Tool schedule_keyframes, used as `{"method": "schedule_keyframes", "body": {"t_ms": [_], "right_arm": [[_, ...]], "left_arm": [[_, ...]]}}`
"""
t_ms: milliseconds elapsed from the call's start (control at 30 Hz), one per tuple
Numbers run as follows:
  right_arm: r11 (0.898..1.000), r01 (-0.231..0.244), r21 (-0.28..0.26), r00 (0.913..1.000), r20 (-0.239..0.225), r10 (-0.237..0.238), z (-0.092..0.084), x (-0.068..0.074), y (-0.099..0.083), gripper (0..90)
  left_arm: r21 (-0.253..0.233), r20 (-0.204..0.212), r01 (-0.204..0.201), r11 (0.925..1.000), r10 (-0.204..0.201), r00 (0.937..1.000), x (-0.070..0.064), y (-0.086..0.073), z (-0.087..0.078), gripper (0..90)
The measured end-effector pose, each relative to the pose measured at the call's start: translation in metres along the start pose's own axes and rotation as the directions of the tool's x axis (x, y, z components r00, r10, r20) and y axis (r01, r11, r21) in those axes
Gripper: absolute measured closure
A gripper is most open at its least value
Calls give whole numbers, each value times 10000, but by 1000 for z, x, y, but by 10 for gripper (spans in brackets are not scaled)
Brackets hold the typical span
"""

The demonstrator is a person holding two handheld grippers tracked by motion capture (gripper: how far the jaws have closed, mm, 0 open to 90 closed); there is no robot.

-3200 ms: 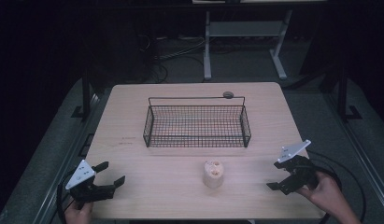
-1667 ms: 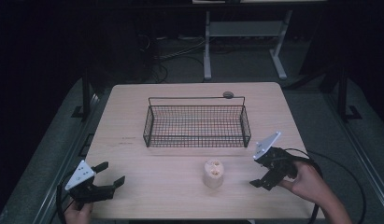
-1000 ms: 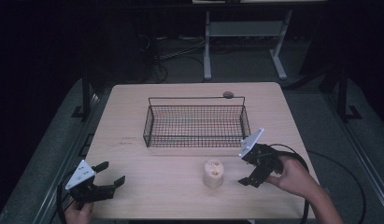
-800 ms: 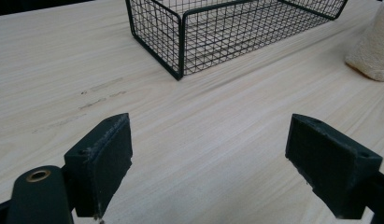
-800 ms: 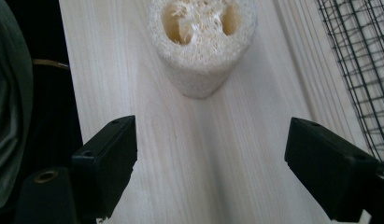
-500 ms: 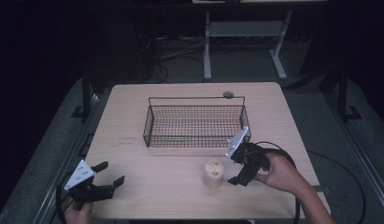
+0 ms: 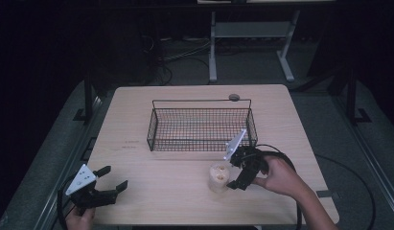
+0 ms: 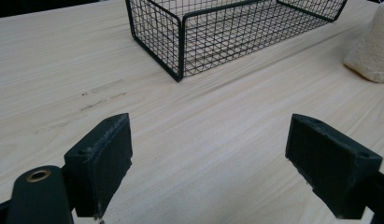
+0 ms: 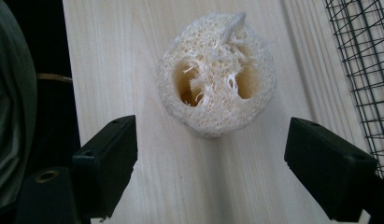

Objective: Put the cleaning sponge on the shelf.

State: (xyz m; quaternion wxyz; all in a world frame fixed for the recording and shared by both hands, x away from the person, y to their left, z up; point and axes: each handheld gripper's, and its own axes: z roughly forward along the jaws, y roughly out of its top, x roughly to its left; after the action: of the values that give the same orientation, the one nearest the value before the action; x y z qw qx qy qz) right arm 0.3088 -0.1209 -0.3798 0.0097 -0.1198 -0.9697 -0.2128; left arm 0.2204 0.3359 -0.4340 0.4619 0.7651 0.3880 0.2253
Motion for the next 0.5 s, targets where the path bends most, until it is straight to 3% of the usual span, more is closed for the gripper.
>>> {"method": "schedule_keyframes", "body": {"t_ms": [500], "right_arm": [[9997,109,211,9999,-51,-108,11,-1,15,168]], "left_arm": [[-67,1,14,10000,-14,10000,0,0,-1,139]]}}
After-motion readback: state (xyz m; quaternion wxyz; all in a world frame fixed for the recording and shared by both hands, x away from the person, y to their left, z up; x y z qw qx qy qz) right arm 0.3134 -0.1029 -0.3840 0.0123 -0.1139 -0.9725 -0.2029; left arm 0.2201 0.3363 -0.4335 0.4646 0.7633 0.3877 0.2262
